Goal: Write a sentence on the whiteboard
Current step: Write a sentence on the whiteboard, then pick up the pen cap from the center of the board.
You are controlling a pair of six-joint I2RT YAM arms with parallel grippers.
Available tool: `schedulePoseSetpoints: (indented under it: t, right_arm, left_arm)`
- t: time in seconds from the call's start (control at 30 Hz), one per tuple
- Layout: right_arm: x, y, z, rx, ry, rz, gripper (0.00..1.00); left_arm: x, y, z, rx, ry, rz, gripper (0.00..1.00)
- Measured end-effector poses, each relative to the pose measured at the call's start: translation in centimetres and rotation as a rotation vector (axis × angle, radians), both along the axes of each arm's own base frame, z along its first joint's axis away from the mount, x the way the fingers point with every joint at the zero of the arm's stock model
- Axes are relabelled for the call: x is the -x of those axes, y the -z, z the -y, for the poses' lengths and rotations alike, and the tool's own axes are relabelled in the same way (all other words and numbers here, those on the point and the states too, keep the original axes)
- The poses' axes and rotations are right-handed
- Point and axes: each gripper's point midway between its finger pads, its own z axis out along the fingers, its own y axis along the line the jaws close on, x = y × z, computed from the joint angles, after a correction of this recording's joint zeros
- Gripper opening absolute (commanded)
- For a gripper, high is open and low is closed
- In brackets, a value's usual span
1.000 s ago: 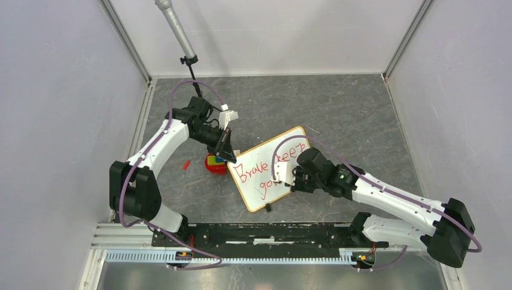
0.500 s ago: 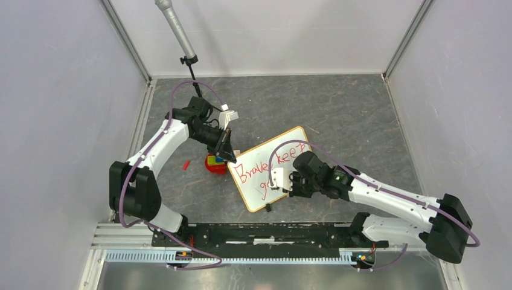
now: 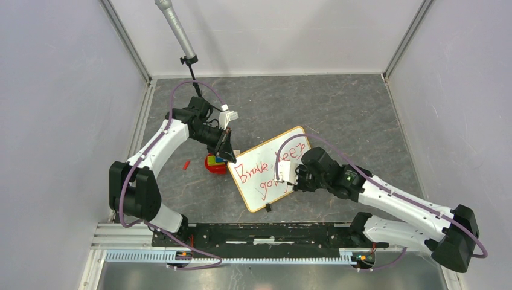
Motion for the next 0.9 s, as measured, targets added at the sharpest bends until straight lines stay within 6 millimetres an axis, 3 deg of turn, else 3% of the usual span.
schedulePoseSetpoints:
  t: [0.23,0.63,0.77,0.9]
  right_arm:
    - [-0.7,1.1,1.6,0.075,0.044,0.033,0.0]
    - [-0.7,2.2,2.3,0.115,0.052,0.031,0.0]
    - [-0.6,1.2,1.7,0.094,0.039,0.026,0.0]
    - [-1.0,-2.2,-0.1,-0.004,0.014,0.054,0.0]
  left_arm:
    - [0.0,0.0,0.0,0.0,0.0,0.0,0.02]
    - [0.0,-0.1,0.0,0.001,0.0,0.003,0.02]
    - [0.0,-0.1,0.0,0.0,0.0,0.004,0.08]
    - [0.0,-0.1,-0.1,-0.003,-0.001,0.007,0.28]
